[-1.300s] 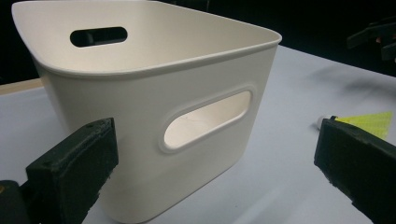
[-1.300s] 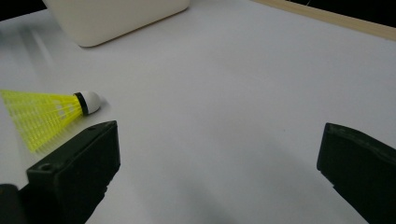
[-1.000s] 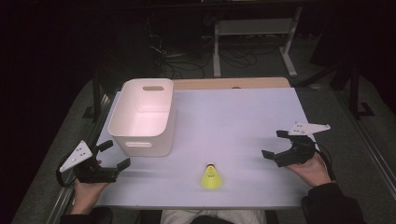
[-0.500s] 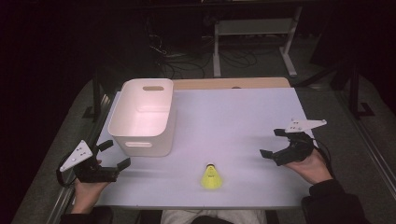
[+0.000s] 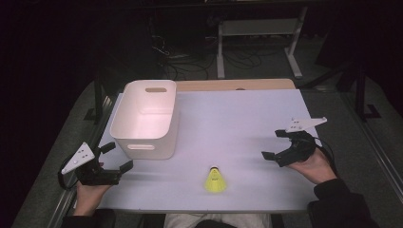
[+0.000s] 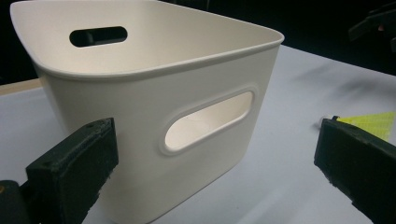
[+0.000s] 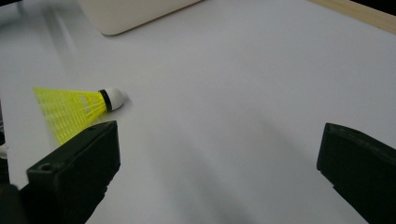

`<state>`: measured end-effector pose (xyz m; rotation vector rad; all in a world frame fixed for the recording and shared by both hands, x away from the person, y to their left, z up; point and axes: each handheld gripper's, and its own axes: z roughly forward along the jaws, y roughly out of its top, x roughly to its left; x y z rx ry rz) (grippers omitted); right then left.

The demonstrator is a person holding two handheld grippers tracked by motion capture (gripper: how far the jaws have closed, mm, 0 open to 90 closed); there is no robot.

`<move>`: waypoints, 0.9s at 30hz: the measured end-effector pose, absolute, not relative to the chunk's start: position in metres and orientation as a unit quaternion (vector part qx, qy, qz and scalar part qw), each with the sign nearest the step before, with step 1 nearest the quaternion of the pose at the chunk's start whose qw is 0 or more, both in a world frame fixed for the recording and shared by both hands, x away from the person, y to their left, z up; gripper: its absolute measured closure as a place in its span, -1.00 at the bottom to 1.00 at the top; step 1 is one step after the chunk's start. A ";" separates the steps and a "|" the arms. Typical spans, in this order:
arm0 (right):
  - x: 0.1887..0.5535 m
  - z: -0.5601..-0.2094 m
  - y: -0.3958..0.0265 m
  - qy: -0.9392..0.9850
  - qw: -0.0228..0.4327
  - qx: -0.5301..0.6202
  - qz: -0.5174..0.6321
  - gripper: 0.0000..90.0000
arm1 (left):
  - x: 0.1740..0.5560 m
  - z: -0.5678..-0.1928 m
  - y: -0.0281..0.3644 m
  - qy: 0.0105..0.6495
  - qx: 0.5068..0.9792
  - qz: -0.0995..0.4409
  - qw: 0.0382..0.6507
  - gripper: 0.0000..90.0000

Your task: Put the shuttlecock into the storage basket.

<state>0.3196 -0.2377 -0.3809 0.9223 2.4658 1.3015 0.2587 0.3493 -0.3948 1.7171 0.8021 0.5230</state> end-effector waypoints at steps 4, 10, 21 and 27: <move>0.322 -0.380 -0.234 0.840 0.100 0.308 0.435 -1.00 | 0.259 -0.395 0.349 0.339 0.726 0.221 0.556 -1.00; 0.325 -0.376 -0.227 0.846 0.095 0.300 0.430 -1.00 | 0.260 -0.395 0.349 0.341 0.728 0.221 0.552 -1.00; 0.330 -0.371 -0.210 0.857 0.084 0.279 0.426 -1.00 | 0.259 -0.394 0.350 0.341 0.725 0.223 0.556 -1.00; 0.332 -0.372 -0.200 0.864 0.075 0.270 0.418 -1.00 | 0.260 -0.394 0.348 0.339 0.727 0.222 0.554 -1.00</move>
